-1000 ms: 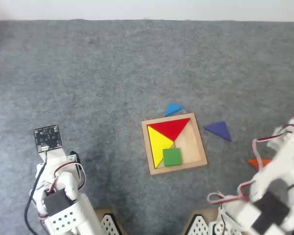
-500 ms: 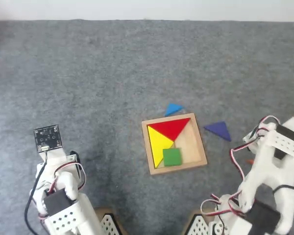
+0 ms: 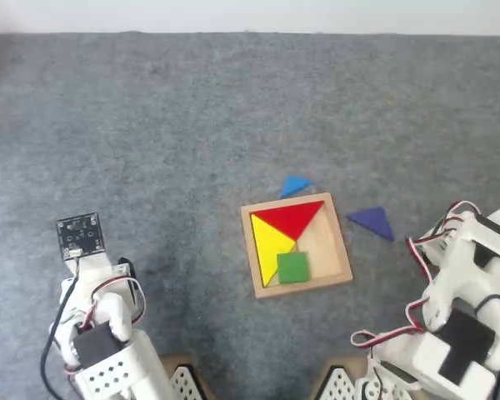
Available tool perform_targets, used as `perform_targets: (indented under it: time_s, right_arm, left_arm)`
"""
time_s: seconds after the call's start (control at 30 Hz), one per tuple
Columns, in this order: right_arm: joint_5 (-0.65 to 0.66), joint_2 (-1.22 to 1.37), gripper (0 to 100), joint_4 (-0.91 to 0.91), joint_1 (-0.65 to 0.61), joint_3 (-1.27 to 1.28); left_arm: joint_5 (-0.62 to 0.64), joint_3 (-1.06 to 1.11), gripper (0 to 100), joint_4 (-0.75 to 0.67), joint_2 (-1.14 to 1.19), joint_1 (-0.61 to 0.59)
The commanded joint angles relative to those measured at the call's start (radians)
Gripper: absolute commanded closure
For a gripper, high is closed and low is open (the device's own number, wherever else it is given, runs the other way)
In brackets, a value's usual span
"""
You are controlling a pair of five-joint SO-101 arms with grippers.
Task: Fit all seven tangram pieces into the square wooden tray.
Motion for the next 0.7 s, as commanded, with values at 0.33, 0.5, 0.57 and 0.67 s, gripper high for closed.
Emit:
perform_targets:
  time_s: [0.33, 0.5, 0.57, 0.67]
  right_arm:
    - [-0.015, -0.183, 73.6, 0.041, 0.048, -0.041]
    - [-0.152, -0.242, 73.6, 0.047, 0.05, -0.041]
    - [-0.17, -0.242, 73.6, 0.031, 0.048, -0.04]
    - [-0.176, -0.24, 73.2, 0.035, 0.05, -0.037]
  left_arm:
    - [0.008, -0.004, 83, 0.005, -0.018, -0.006]
    - [0.008, -0.004, 83, 0.005, -0.018, -0.006]
    - [0.008, -0.004, 83, 0.005, -0.018, -0.006]
    - [0.008, -0.004, 83, 0.005, -0.018, -0.006]
